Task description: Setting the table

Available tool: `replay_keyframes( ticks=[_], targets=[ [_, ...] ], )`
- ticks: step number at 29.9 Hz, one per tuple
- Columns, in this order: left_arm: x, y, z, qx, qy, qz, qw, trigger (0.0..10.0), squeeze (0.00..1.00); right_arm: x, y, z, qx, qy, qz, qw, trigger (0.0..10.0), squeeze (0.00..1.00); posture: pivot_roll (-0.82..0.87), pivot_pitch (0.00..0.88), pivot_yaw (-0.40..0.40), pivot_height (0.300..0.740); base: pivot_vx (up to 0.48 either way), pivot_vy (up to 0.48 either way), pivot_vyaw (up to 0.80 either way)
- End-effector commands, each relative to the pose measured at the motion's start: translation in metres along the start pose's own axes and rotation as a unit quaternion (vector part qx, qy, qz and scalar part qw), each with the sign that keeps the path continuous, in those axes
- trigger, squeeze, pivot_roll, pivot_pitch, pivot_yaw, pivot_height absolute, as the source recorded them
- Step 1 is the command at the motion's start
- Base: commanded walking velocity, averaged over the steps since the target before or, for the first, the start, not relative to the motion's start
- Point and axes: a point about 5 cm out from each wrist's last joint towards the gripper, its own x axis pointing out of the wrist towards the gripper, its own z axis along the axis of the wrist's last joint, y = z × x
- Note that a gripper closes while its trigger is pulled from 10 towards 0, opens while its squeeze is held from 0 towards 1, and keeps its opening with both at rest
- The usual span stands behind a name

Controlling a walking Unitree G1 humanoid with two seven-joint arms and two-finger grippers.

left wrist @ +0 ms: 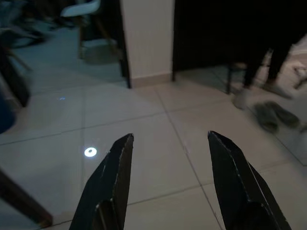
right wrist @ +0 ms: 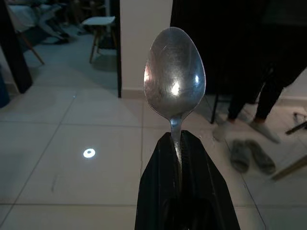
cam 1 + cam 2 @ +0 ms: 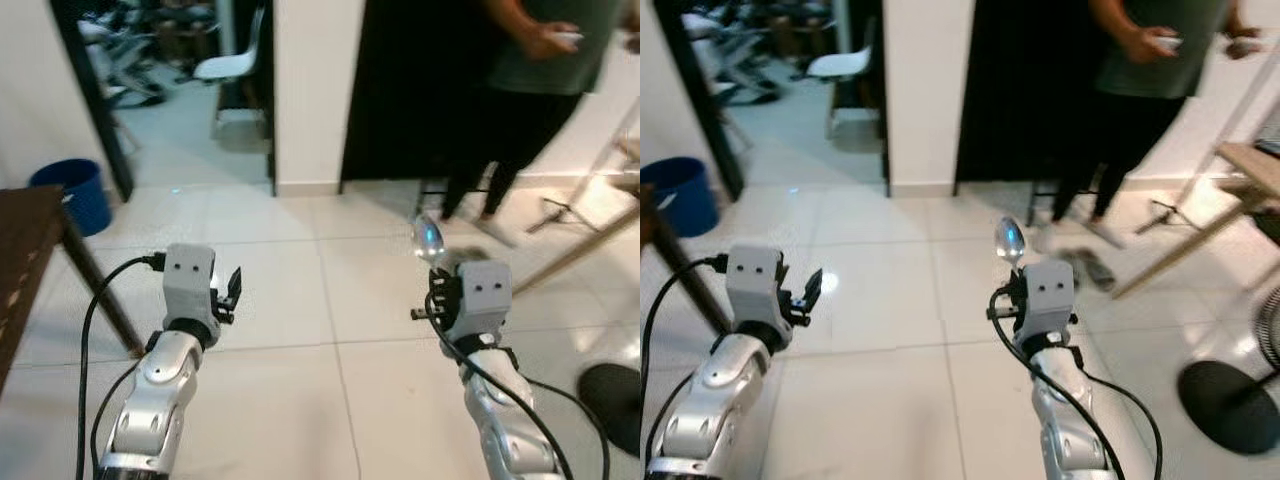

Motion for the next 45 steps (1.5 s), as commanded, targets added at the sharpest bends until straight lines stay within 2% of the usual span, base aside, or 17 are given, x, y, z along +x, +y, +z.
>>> replay_keyframes(
  ticks=[1,45],
  targets=[
    [-0.0013,0.0001,-0.0049,0.003,0.010,0.001,1.000,10.0,0.00,-0.0007,0.0002,-0.0028,0.002,0.006,0.000,1.000,10.0,0.00,-0.08,0.000,0.078,0.740,0.000,0.000,-0.80],
    [-0.0016,-0.0039,-0.0053,0.000,0.011,-0.006,1.000,10.0,0.00,-0.0025,-0.0004,-0.0036,-0.001,0.009,-0.001,1.000,10.0,0.00,-0.08,0.000,0.077,0.740,0.000,0.000,-0.80]
  ],
)
